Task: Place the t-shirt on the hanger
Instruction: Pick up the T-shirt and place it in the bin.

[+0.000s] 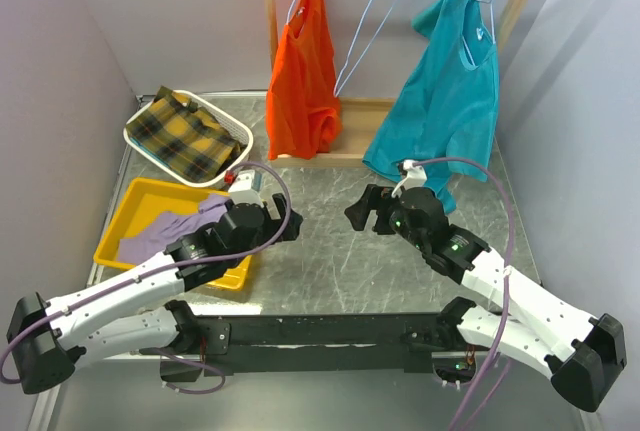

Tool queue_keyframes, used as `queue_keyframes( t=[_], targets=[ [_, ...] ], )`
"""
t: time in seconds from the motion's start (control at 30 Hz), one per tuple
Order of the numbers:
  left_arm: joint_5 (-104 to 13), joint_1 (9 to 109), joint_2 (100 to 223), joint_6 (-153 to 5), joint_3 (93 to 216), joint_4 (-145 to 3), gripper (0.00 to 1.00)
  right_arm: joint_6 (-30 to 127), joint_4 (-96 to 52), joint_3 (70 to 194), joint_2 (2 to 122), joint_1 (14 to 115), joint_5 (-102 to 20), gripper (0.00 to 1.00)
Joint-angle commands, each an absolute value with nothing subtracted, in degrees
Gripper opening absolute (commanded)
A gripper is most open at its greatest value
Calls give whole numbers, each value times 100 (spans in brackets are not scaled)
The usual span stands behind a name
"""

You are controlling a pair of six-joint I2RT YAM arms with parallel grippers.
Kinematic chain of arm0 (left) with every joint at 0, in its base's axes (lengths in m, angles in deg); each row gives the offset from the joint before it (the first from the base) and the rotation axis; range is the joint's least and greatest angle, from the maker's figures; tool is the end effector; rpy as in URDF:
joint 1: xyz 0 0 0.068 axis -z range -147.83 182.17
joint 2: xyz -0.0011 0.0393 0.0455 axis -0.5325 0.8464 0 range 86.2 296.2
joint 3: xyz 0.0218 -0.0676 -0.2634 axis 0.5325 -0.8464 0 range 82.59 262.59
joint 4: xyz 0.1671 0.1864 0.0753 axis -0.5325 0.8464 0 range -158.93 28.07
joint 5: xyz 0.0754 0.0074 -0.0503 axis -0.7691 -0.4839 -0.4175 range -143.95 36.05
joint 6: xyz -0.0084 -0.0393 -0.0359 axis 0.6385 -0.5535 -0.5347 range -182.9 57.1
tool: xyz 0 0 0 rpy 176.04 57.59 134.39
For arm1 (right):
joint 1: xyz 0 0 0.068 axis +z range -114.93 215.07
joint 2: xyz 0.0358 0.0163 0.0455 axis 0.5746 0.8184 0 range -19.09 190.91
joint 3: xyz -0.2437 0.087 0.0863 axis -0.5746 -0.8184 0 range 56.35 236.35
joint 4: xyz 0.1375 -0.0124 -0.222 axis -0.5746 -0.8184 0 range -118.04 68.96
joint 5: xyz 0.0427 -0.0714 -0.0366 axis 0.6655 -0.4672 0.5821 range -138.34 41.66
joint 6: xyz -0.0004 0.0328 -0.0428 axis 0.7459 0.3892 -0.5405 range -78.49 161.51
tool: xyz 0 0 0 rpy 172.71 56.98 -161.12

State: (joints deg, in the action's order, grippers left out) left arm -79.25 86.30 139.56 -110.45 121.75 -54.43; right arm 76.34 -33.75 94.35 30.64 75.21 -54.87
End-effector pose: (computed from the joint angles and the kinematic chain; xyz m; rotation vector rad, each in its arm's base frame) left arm 0.1341 -0.1596 0.2725 -0.1558 2.0784 -0.6564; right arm 0.1561 0.1264 0.2786 -0.0200 2.0694 0.7167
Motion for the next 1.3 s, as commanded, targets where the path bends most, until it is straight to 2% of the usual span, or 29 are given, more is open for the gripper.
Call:
queue_keyframes(
  t=[0.0,0.33,0.5,0.77,0.9,1.07,1.17,1.27],
  targets=[
    [-8145,8614,13735,-11211,12275,-5470,96,7561,-3123,9379,3083,7532,-5503,100],
    [-8400,8614,13954,-11870,12767,-4627,96,7526,-3106,9335,3197,7541,-5441,100],
    [-9138,8579,14166,-12582,13215,-3520,96,7517,-3070,9300,3224,7532,-5371,100],
    [-9105,7350,14060,-13075,13120,-2885,96,7623,-2807,9177,3443,7532,-5020,100],
    [-8605,6280,14077,-12874,12654,-3420,97,7623,-2719,9238,3610,7532,-4852,100],
    [-8163,5731,14622,-12697,12355,-4212,99,7596,-2675,9309,3751,7532,-4606,100],
    [-8129,5670,14886,-12794,12188,-4467,94,7588,-2701,9317,3786,7524,-4562,100],
    [-8189,5670,14895,-12829,11889,-4810,79,7588,-2666,9291,3786,7532,-4518,100]
  ],
)
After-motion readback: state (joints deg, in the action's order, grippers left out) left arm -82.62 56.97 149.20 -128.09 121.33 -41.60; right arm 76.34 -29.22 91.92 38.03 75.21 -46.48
